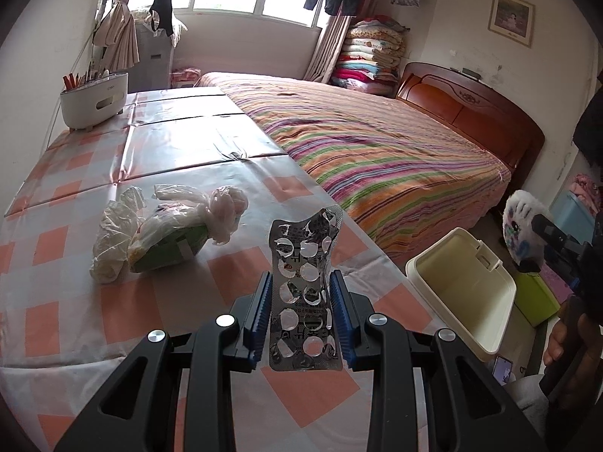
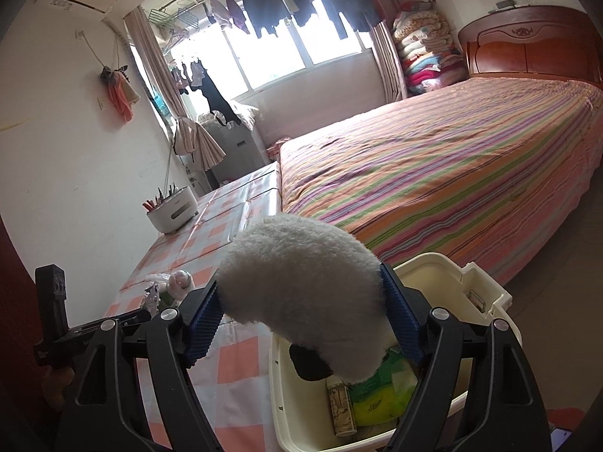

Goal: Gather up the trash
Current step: 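Carry the fluffy toy and silver blister pack to the cream bin and release both, then move both open tools back over the table toward the plastic bag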

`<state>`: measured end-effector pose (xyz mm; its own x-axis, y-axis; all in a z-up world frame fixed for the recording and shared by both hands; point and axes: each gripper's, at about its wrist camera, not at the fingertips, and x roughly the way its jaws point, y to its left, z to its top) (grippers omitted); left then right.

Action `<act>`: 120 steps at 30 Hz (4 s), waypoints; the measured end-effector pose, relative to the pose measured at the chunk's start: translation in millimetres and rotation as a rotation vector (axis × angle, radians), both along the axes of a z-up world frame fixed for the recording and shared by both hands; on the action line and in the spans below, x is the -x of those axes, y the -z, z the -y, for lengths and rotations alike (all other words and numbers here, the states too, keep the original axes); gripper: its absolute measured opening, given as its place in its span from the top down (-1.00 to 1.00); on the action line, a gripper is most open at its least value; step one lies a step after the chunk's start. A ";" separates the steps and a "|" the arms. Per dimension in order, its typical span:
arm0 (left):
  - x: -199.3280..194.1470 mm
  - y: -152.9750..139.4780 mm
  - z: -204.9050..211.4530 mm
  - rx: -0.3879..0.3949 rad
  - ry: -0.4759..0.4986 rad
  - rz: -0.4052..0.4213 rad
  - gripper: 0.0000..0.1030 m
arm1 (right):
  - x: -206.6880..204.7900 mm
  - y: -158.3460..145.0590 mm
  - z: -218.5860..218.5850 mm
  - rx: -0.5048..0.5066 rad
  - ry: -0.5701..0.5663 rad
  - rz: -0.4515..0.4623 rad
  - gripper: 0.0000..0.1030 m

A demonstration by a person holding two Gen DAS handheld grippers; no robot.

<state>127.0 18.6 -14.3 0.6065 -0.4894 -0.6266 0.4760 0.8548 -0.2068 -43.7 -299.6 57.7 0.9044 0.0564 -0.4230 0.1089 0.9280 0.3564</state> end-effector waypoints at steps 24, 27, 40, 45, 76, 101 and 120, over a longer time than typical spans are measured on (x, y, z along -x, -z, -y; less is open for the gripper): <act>18.3 -3.1 48.9 0.049 0.132 -0.047 0.41 | 19.1 -12.2 20.1 -0.079 0.042 0.070 -0.59; 22.2 -4.0 65.4 0.051 0.168 -0.054 0.41 | 21.8 -14.6 22.0 -0.079 0.056 0.079 -0.59; 36.6 -2.1 149.6 0.044 0.331 -0.086 0.41 | 43.8 -27.1 39.6 -0.108 0.121 0.157 -0.59; 38.9 0.8 175.9 0.033 0.371 -0.095 0.39 | 56.9 -32.9 49.6 -0.137 0.167 0.201 -0.60; 31.8 -1.5 96.2 -0.005 0.205 -0.047 -0.40 | 32.5 -24.1 33.6 -0.152 0.147 0.168 -0.63; -19.7 -22.7 -80.1 0.104 -0.213 -0.008 -0.40 | -41.1 -2.2 -68.0 -0.104 -0.129 0.032 -0.67; -23.2 -18.0 -184.4 0.181 -0.513 -0.078 -0.40 | -103.5 44.9 -179.5 -0.153 -0.425 -0.197 -0.70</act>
<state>150.2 203.0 3.7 0.7505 -0.2479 -0.6126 -0.0147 0.9205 -0.3905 59.9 -120.1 12.8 0.6916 0.4779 -0.5416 -0.1890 0.8435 0.5028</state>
